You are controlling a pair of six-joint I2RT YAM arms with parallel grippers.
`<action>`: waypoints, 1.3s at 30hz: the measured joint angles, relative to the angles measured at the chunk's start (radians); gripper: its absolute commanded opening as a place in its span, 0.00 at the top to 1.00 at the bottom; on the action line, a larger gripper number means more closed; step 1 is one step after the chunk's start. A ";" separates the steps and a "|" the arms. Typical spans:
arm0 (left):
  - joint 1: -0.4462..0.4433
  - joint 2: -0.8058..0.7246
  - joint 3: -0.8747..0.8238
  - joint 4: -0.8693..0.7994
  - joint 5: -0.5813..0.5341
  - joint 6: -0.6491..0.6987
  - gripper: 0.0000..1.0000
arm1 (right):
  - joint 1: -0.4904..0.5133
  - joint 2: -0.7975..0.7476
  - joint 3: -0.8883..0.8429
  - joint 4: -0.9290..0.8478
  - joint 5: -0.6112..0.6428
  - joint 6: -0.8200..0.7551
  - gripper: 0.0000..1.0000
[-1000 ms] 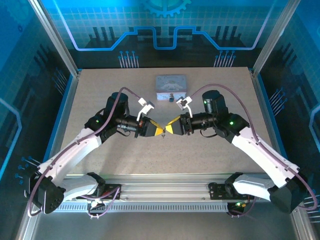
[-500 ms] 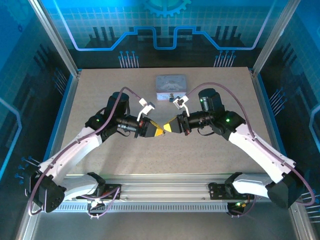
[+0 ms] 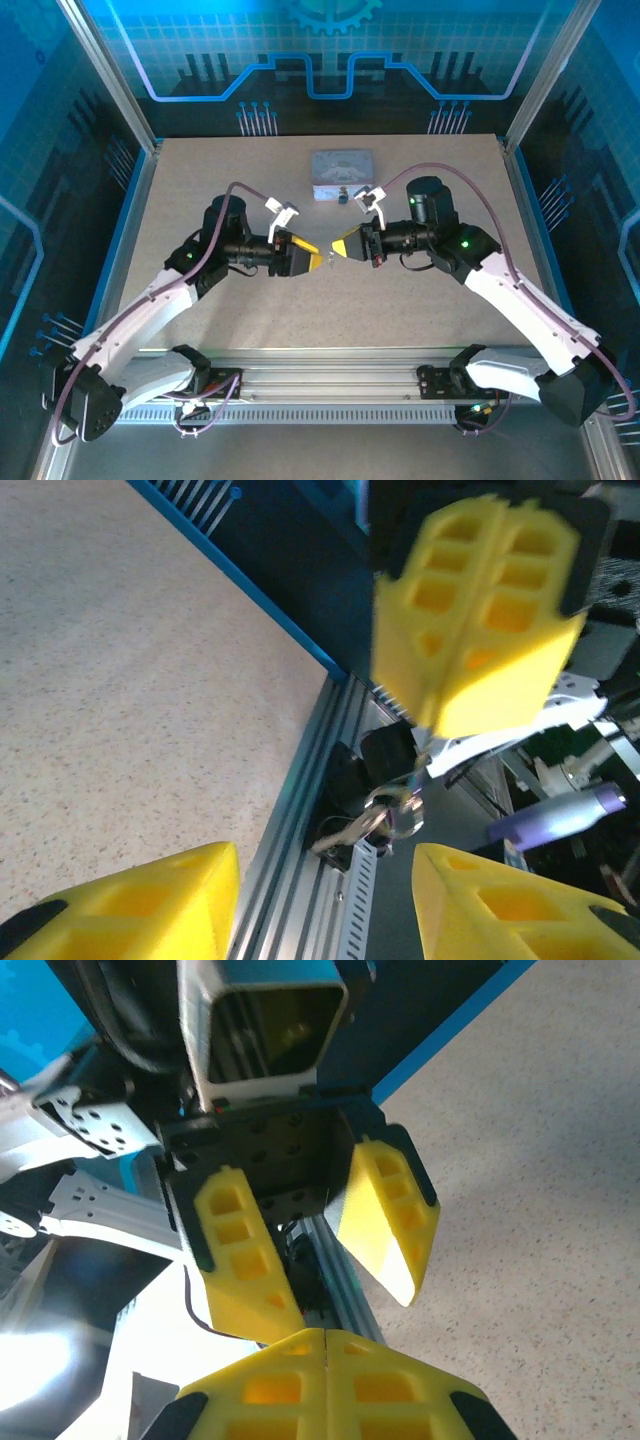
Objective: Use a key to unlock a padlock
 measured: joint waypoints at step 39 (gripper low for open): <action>-0.088 0.019 -0.175 0.597 -0.122 -0.328 0.63 | -0.002 -0.002 -0.048 0.135 0.008 0.044 1.00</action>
